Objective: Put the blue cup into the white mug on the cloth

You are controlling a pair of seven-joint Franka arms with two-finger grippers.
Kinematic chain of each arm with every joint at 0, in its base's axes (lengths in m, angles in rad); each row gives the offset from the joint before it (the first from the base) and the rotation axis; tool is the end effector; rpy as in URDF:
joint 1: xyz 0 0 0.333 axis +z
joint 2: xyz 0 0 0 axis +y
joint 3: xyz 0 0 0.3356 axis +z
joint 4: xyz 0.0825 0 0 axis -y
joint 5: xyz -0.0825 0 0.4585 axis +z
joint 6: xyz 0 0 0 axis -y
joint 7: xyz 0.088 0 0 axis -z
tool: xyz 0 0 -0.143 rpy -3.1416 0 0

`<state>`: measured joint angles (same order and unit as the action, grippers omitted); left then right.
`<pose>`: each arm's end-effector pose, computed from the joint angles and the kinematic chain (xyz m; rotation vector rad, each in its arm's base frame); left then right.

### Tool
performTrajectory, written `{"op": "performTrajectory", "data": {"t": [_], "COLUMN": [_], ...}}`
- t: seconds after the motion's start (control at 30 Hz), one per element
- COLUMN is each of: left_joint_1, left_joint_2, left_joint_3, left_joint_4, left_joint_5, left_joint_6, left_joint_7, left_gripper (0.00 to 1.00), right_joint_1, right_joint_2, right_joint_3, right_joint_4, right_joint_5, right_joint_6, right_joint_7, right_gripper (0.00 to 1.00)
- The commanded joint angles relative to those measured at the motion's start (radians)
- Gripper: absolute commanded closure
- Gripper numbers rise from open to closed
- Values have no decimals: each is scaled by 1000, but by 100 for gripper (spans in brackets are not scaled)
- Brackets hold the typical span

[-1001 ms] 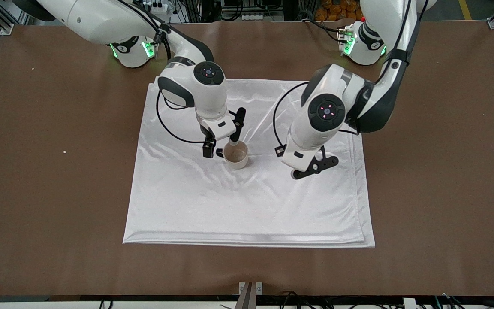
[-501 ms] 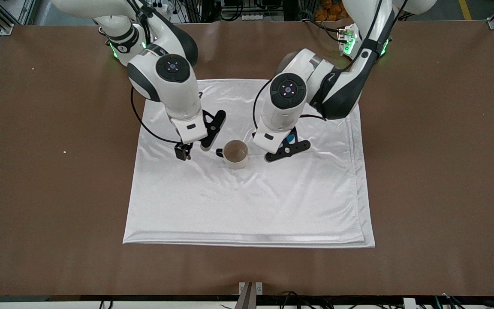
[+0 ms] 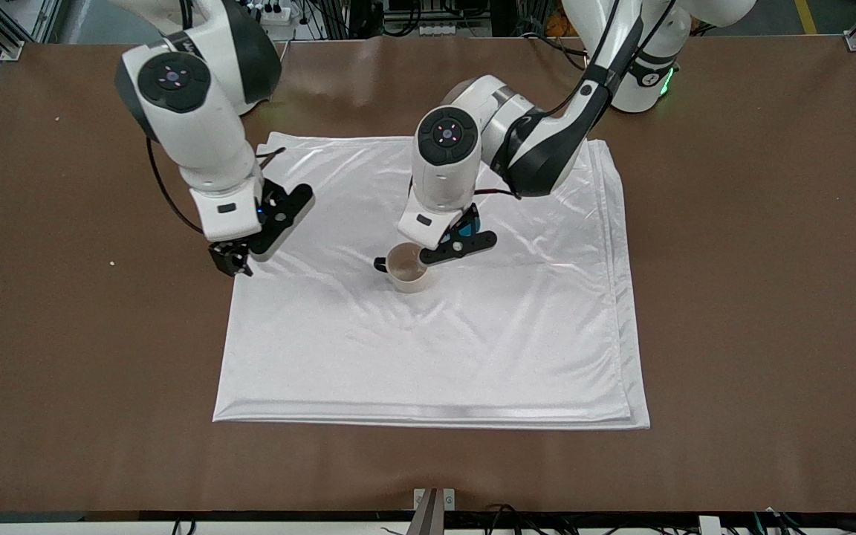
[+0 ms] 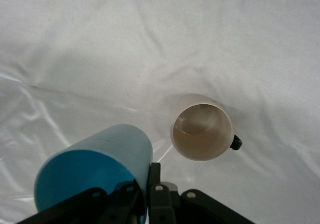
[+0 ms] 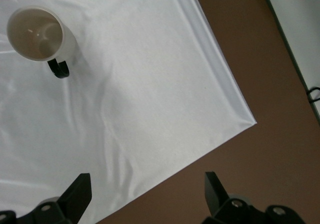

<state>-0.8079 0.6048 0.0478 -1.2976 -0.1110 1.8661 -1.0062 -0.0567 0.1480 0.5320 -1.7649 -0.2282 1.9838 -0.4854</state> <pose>0.5678 -0.5666 0.3455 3.0879 0.4231 -0.1295 0.6264 0.2840 0.4546 2.6071 1.4833 0.1392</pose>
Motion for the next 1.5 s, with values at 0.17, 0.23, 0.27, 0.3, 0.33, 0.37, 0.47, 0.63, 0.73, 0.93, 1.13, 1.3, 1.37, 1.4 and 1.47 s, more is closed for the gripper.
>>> {"op": "performTrajectory", "data": {"t": [0.17, 0.23, 0.27, 0.3, 0.33, 0.37, 0.47, 0.63, 0.73, 0.93, 1.13, 1.3, 1.37, 1.4, 1.47], "left_joint_1": [-60, -79, -89, -96, -102, -105, -119, -119, -119, -114, -116, -119, -119, -120, -122], "left_joint_2": [40, 38, 40, 40, 40, 40, 56, 78, 84, 90, 102, 118, 118, 119, 121], "left_joint_3": [21, 37, 41, 44, 46, 47, 47, 47, 46, 58, 69, 67, 64, 64, 63], "left_joint_4": [52, 52, 52, 52, 52, 52, 52, 52, 52, 52, 52, 52, 52, 52, 52], "left_joint_5": [30, 28, 28, 28, 28, 28, 28, 28, 28, 28, 27, 25, 25, 25, 25], "left_joint_6": [71, 87, 90, 91, 99, 104, 125, 165, 174, 191, 217, 228, 237, 239, 239], "left_joint_7": [-22, -22, -23, -23, -26, -29, -32, -29, -25, -20, -26, -26, -29, -32, -32], "left_gripper": [100, 100, 100, 100, 100, 100, 100, 100, 100, 100, 100, 100, 100, 100, 100], "right_joint_1": [12, 12, 12, 11, 9, 9, 6, 5, 5, 3, 0, -2, -2, -2, -2], "right_joint_2": [-111, -120, -129, -133, -136, -139, -156, -168, -172, -176, -174, -174, -174, -174, -174], "right_joint_3": [-129, -148, -162, -171, -181, -188, -214, -262, -288, -325, -360, -402, -418, -428, -443], "right_joint_4": [-27, -28, -28, -28, -28, -28, -30, -30, -30, -30, -30, -30, -30, -30, -30], "right_joint_5": [81, 81, 82, 82, 85, 89, 115, 128, 130, 188, 199, 199, 199, 199, 199], "right_joint_6": [-26, -25, -23, -23, -22, -23, -26, -39, -46, -75, -86, -100, -109, -114, -117], "right_joint_7": [-38, -36, -38, -38, -33, -29, -25, -25, -25, -24, -25, -6, 20, 37, 59], "right_gripper": [0, 0, 0, 0, 0, 0, 0, 0, 0, 0, 0, 0, 0, 0, 0]}}
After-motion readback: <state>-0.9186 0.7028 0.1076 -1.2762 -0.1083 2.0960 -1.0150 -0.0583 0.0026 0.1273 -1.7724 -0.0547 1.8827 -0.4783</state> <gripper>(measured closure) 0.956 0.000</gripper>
